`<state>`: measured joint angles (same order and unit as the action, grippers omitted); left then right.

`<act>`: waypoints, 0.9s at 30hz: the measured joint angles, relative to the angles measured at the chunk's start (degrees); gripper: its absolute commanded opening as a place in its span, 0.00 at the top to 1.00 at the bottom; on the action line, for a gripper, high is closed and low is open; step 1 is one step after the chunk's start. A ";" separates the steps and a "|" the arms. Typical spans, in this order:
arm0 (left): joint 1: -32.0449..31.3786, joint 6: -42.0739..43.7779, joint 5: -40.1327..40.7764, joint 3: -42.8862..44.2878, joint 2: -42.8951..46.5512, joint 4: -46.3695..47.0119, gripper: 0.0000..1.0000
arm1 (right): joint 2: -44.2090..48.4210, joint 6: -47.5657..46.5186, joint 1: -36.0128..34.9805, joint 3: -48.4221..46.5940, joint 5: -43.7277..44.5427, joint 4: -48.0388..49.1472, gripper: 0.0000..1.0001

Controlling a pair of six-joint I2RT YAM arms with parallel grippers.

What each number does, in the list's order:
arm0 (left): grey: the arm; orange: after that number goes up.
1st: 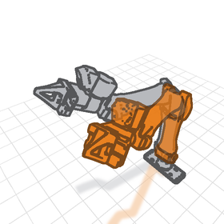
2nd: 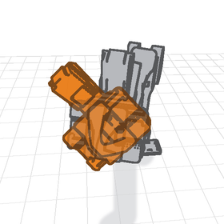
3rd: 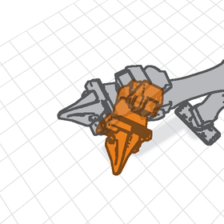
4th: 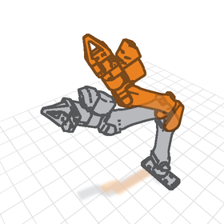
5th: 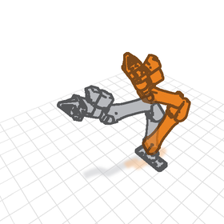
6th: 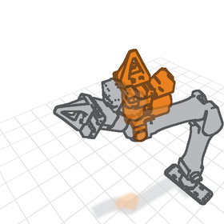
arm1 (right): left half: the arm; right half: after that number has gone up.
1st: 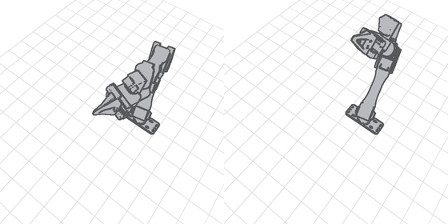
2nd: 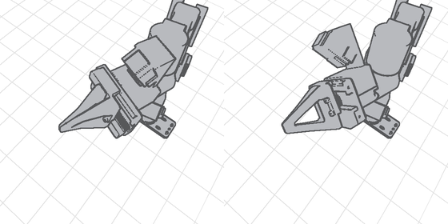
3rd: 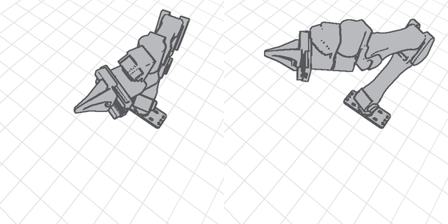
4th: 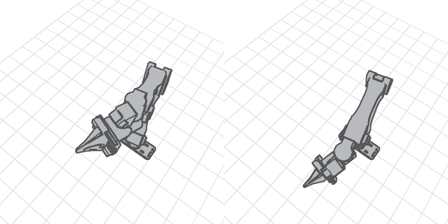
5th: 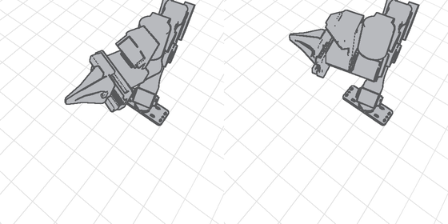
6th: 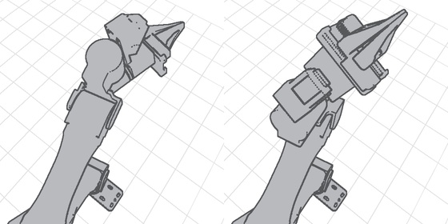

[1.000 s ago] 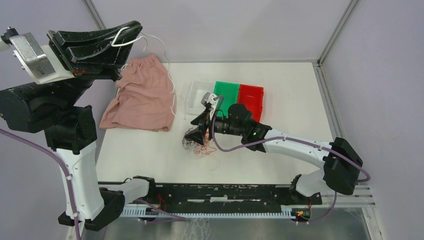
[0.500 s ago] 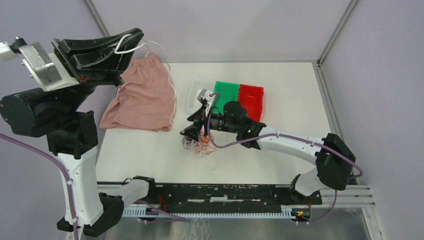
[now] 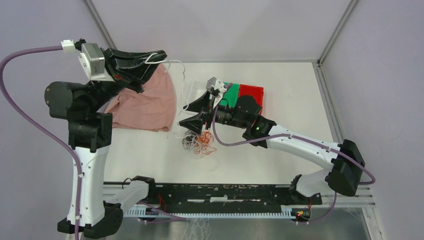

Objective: Untangle the cables
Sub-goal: Untie the cable, then place the cable in the bin.

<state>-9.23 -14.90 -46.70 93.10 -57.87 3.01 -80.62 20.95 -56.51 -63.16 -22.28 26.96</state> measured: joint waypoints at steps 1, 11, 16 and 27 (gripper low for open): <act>0.00 0.00 -0.11 -0.31 0.02 -0.04 0.97 | 0.00 0.26 0.00 -0.46 -0.20 0.11 0.27; 0.00 0.00 -1.18 -0.50 1.38 0.11 0.97 | 0.63 -0.33 -0.02 -2.62 5.77 -8.00 0.24; -0.02 0.00 -1.68 -0.52 1.79 0.13 0.97 | 3.63 -0.68 0.04 -2.23 7.45 -10.67 0.22; -0.02 0.00 -1.86 -0.50 1.77 0.13 0.97 | 3.67 -1.51 0.00 -4.46 2.49 -10.05 0.28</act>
<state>-9.26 -14.90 -48.56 92.60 -56.10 3.14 -76.95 19.44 -56.51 -67.61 -19.79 16.91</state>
